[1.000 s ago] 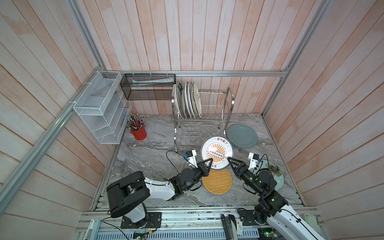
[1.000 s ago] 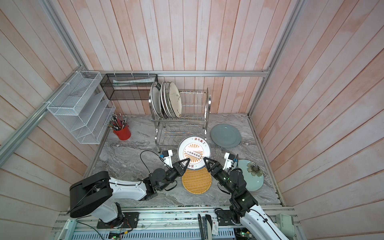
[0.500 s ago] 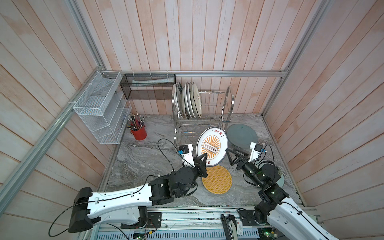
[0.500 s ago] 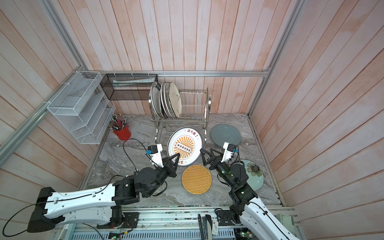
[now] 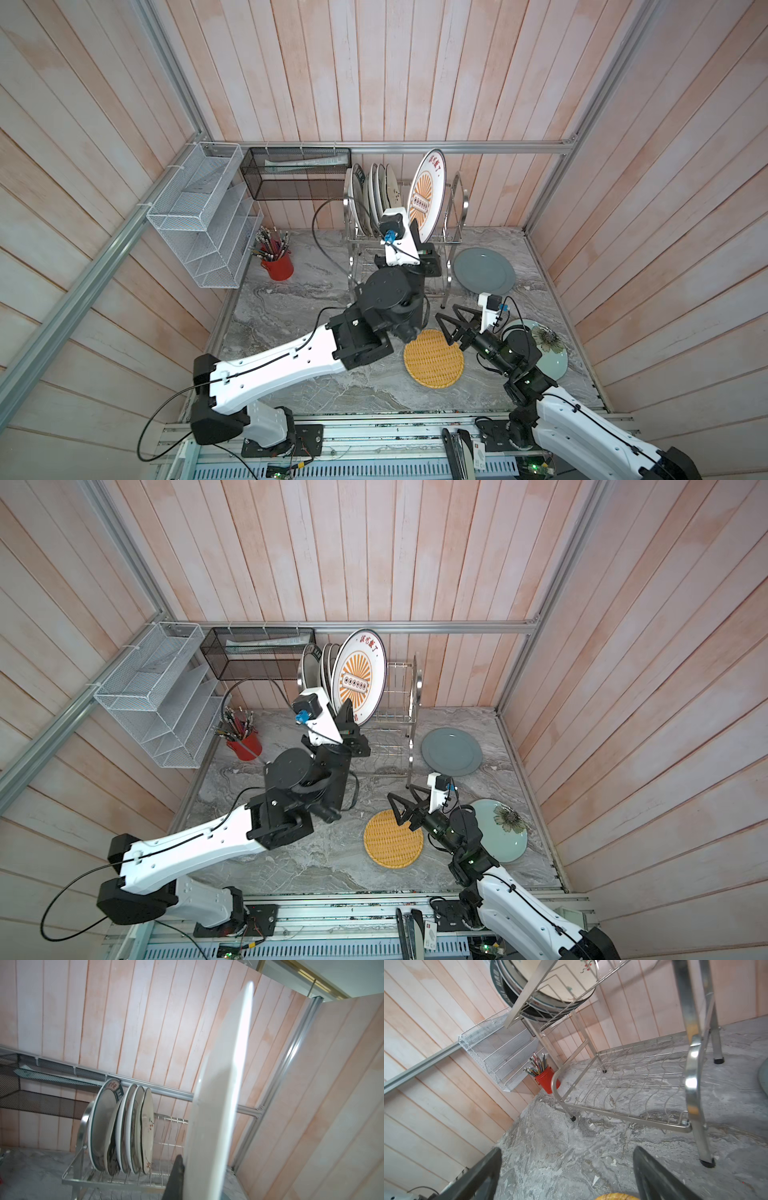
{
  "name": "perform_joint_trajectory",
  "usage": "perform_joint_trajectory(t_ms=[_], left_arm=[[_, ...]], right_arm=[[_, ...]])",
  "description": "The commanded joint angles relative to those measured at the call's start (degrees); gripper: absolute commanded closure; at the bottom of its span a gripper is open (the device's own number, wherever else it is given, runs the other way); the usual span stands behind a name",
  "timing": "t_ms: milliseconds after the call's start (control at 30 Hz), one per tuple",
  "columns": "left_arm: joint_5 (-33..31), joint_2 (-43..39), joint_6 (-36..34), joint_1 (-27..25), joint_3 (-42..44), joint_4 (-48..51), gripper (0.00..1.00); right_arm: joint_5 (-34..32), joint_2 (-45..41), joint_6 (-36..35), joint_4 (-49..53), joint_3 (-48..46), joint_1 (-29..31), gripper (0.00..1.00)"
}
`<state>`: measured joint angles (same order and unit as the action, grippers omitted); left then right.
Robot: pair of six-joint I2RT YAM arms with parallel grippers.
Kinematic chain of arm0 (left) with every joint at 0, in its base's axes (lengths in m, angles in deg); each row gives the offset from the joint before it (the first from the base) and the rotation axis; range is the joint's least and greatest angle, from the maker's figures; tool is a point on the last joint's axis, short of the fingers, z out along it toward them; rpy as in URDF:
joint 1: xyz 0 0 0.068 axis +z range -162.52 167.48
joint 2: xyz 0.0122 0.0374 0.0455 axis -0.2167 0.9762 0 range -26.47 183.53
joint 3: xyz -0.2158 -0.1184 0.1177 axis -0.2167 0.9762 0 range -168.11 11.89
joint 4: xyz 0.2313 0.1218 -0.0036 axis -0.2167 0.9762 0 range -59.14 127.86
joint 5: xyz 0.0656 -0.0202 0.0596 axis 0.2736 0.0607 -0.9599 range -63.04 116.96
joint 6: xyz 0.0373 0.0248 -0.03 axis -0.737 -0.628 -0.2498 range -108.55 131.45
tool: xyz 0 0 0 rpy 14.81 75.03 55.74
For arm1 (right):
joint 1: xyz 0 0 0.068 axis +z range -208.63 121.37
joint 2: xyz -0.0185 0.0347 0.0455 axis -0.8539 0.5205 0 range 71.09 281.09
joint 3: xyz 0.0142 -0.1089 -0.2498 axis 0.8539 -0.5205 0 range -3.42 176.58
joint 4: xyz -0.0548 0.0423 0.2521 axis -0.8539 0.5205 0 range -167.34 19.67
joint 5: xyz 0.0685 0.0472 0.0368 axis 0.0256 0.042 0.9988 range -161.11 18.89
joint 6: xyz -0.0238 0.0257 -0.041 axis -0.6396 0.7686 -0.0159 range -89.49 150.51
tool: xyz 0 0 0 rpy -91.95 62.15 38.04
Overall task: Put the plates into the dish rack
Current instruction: 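Carry the plate to the rack with the left gripper while the right releases, then lower the sunburst plate into the rack slot with the left gripper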
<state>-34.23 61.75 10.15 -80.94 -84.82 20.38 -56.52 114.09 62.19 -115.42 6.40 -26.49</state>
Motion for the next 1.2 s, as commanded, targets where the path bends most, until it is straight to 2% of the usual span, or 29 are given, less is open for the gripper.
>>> perform_joint_trajectory(t_ms=[0, 133, 233, 267, 433, 667, 1167], left_arm=[[-1.02, 5.87, -3.16, 3.78, -9.82, 9.36, 1.00], [-1.39, 13.41, -5.62, 6.55, -18.86, 13.49, 1.00], [-0.55, 16.07, -5.73, 7.94, -20.26, 14.06, 1.00], [0.02, 16.71, -4.77, 8.49, -20.74, 15.08, 1.00], [6.37, 22.97, 8.10, 13.14, -32.24, 33.55, 1.00], [7.04, 31.80, 9.67, 17.24, -43.93, 42.65, 1.00], [6.88, 36.61, 11.87, 20.68, -45.54, 46.38, 1.00]], right_arm=[[3.76, 1.32, -3.60, -8.46, -2.61, 1.24, 0.02], [5.15, 3.19, -3.63, -15.03, -5.05, 1.57, 0.02], [4.72, 4.07, -4.79, -15.54, -5.31, 2.14, 0.02], [4.65, 4.26, -4.86, -16.39, -5.66, 2.31, 0.02], [4.22, 5.26, -5.93, -16.98, -5.78, 3.01, 0.02], [4.12, 6.99, -6.06, -17.93, -5.64, 3.81, 0.02], [4.48, 9.44, -6.65, -18.99, -4.90, 5.35, 0.02]])
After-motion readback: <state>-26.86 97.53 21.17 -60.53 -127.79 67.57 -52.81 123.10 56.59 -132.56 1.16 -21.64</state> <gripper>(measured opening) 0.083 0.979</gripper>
